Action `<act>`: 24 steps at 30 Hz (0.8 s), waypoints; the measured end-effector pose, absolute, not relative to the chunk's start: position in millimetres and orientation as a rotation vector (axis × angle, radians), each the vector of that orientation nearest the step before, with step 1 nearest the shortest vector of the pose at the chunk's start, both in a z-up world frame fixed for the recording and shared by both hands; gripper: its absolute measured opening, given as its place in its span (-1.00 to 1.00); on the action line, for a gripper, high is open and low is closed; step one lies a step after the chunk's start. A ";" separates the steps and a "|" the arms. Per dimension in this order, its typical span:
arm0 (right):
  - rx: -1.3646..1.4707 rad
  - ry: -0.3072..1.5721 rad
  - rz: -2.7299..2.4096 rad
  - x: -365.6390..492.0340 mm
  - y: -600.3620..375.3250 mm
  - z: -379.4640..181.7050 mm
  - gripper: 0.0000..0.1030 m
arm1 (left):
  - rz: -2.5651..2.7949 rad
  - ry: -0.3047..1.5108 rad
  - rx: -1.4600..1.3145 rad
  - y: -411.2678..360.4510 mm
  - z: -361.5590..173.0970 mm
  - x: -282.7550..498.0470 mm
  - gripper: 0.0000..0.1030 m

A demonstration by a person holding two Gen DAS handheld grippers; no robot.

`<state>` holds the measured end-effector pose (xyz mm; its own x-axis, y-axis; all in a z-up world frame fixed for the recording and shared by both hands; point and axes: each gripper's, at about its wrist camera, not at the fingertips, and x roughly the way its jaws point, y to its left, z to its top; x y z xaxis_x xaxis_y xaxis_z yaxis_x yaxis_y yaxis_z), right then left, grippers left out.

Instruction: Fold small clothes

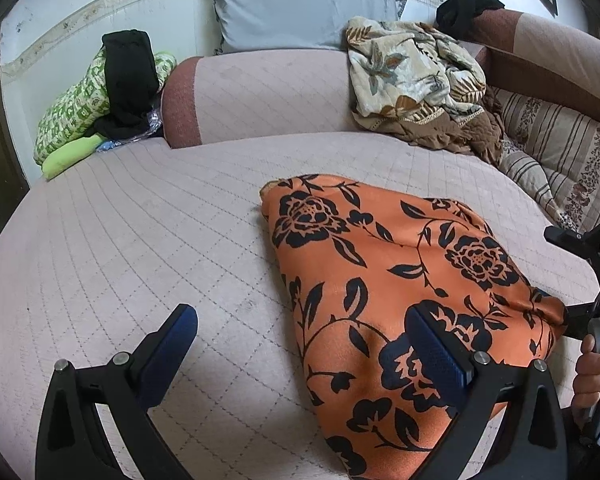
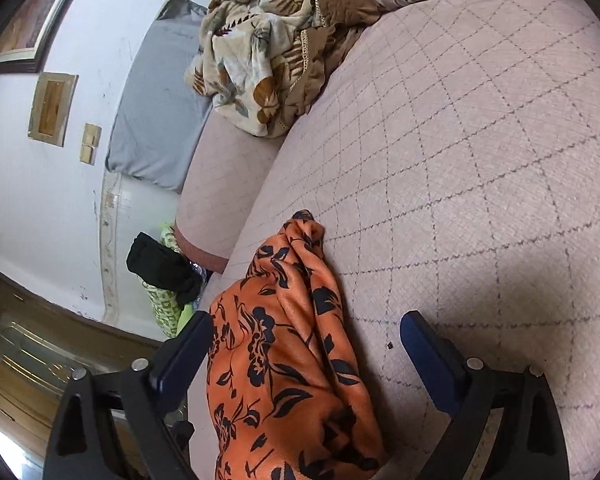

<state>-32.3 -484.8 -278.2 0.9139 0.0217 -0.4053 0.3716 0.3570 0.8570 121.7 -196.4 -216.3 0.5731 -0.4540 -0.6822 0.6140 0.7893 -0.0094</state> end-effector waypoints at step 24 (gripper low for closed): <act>1.196 0.380 -0.223 -32.3 -484.2 -279.7 0.86 | -0.639 0.794 0.258 -209.5 -231.0 125.2 1.00</act>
<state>-32.3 -484.2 -279.7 0.9155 0.0307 -0.4011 0.3651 0.3553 0.8605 125.2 -209.5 -231.0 0.5272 -0.4341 -0.7305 0.6207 0.7838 -0.0179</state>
